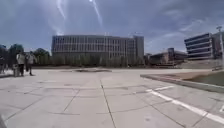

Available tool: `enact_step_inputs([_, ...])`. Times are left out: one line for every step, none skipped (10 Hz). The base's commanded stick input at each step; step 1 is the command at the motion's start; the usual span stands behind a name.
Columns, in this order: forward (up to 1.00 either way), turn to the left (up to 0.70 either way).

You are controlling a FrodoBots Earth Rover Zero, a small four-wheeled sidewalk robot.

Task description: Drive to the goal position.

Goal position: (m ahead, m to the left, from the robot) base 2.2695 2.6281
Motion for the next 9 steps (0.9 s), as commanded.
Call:
enact_step_inputs([0.50, 0.00])
enact_step_inputs([0.50, 0.00])
enact_step_inputs([0.50, 0.00])
enact_step_inputs([0.50, 0.00])
enact_step_inputs([0.50, 0.00])
enact_step_inputs([0.50, 0.00])
enact_step_inputs([0.50, 0.00])
enact_step_inputs([0.50, 0.00])
enact_step_inputs([0.50, 0.00])
